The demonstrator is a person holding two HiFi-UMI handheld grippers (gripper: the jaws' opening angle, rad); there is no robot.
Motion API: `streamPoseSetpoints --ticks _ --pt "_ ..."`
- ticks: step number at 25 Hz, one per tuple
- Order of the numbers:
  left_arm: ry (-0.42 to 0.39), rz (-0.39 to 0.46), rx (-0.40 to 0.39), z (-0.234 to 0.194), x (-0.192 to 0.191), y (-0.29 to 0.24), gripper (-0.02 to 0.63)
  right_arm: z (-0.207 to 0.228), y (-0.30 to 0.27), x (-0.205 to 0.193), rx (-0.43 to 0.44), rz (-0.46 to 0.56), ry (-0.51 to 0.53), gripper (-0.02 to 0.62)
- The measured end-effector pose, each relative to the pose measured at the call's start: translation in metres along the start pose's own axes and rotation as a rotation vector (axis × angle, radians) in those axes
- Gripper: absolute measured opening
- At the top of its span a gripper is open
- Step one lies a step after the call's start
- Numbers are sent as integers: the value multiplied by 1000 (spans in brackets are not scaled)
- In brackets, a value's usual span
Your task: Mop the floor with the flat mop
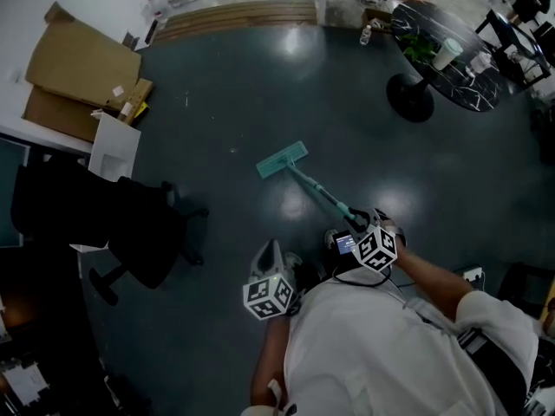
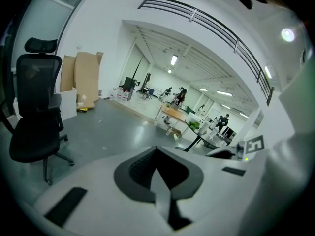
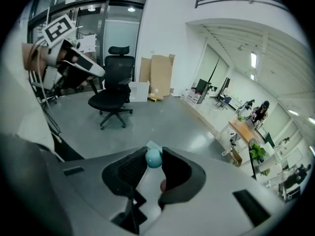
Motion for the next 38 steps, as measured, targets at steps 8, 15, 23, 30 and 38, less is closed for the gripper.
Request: streamPoseSetpoints --ticks 8,15,23,30,38 --pt "8 -1 -19 7 -2 0 5 -17 27 -5 -19 30 -86 100" --pt "8 3 -15 7 -3 -4 5 -3 -37 13 -60 110 -63 100" --pt "29 -3 4 5 -2 -3 5 36 -173 45 -75 115 -20 100" --pt "13 10 48 5 -2 8 5 64 -229 79 -88 96 -28 100" --pt "-6 33 14 4 -3 7 5 52 -164 71 -88 101 -66 100"
Point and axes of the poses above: the fingertips, and each gripper's own axes: y backward along the fingers, z to its right, x out of its top, the point moved 4 cm from there along y, backward along the fingers, and after that the axes turned 6 degrees about z, right-handed, at the moved point
